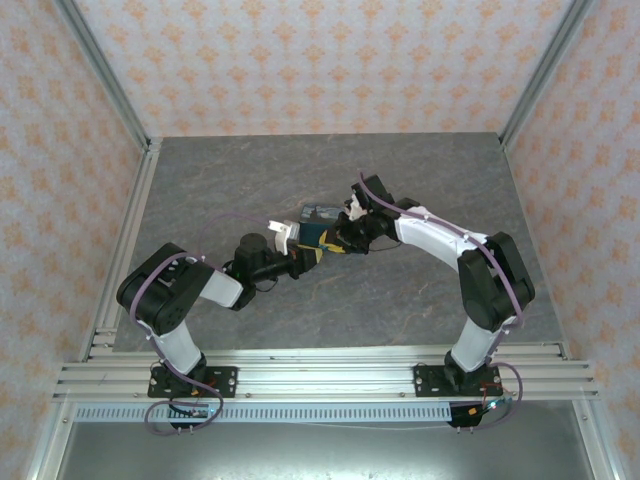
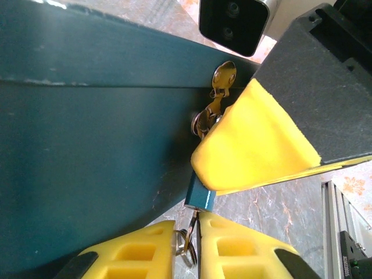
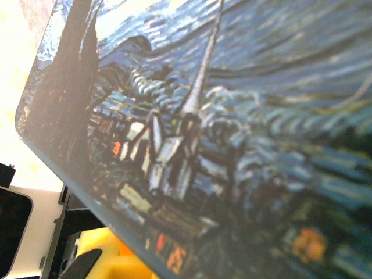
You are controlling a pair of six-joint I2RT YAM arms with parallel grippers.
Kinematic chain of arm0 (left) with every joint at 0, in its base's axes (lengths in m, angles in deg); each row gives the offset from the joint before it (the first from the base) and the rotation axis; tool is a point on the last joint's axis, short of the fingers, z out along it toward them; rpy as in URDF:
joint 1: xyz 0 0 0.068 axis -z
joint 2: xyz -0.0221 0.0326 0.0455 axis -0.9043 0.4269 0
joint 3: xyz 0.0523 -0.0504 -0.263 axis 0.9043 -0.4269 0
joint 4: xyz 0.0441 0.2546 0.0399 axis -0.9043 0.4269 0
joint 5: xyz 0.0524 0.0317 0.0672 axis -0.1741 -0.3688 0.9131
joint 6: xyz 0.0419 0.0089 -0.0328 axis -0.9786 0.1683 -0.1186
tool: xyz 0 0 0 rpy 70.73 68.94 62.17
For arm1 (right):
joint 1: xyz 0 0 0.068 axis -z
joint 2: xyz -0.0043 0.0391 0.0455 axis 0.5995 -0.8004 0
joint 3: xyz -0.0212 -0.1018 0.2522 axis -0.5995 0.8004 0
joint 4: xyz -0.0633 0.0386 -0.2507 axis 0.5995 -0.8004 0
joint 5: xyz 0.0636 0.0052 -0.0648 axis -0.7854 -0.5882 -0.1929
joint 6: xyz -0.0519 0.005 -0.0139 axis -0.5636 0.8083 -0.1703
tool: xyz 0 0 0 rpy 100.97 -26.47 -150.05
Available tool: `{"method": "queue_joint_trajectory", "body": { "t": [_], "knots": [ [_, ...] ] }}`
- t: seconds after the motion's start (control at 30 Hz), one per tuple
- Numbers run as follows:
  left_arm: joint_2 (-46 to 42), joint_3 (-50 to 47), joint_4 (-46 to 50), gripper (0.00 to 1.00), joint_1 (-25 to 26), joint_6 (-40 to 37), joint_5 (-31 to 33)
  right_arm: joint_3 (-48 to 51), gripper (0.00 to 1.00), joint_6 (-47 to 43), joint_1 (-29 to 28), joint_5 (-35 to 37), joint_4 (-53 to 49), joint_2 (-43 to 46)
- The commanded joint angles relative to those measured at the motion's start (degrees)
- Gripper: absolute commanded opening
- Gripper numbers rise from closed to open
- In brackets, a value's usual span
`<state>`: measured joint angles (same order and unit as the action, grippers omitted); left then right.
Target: Unlock a padlock with a key
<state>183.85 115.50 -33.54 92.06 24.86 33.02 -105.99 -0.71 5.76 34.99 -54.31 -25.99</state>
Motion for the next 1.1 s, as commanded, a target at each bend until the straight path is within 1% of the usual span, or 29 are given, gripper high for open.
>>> {"method": "queue_joint_trajectory", "body": {
  "t": [0.0, 0.1, 0.37, 0.47, 0.63, 0.7, 0.83, 0.93, 0.97, 1.0, 1.03, 1.07],
  "knots": [
    [-0.55, 0.04, -0.23, 0.17, -0.39, -0.79, 0.06, -0.50, 0.00, -0.02, -0.22, -1.25, -0.13, 2.65],
    [-0.45, -0.22, -0.40, 0.19, -0.36, -0.87, 0.15, -0.66, 0.00, 0.03, -0.22, -1.16, -0.22, 2.57],
    [-0.50, -0.58, -0.47, 0.18, -0.36, -1.04, 0.26, -0.75, 0.00, -0.10, -0.22, -1.15, -0.40, 2.43],
    [-0.54, -0.84, -0.83, 0.20, -0.35, -1.04, 0.26, -0.75, 0.00, -0.21, -0.22, -1.19, -0.58, 2.39],
    [-0.67, -1.06, -0.85, 0.20, -0.35, -1.03, 0.28, -0.74, 0.00, -0.19, -0.26, -1.09, -0.51, 2.32],
    [-0.72, -1.10, -0.82, 0.17, -0.43, -1.05, 0.26, -0.66, 0.00, -0.21, -0.21, -1.21, -0.49, 2.34],
    [-0.81, -1.15, -0.93, 0.16, -0.35, -1.04, 0.26, -0.49, 0.00, -0.21, -0.19, -1.10, -0.44, 2.46],
    [-0.89, -1.28, -0.85, 0.12, -0.35, -1.06, 0.26, -0.31, 0.00, -0.21, -0.16, -1.09, -0.40, 2.51],
    [-0.94, -1.28, -0.89, 0.09, -0.36, -1.05, 0.19, -0.31, 0.00, -0.21, -0.15, -1.11, -0.41, 2.52],
    [-0.98, -1.36, -0.93, 0.03, -0.35, -1.02, 0.05, -0.31, 0.00, -0.21, -0.13, -1.06, -0.40, 2.56],
    [-1.02, -1.35, -0.93, 0.00, -0.35, -1.05, 0.05, -0.31, 0.00, -0.16, -0.13, -1.12, -0.31, 2.56],
    [-1.07, -1.37, -1.00, 0.00, -0.35, -1.20, 0.00, -0.31, 0.00, -0.08, -0.14, -1.08, -0.23, 2.48]
  ]
}}
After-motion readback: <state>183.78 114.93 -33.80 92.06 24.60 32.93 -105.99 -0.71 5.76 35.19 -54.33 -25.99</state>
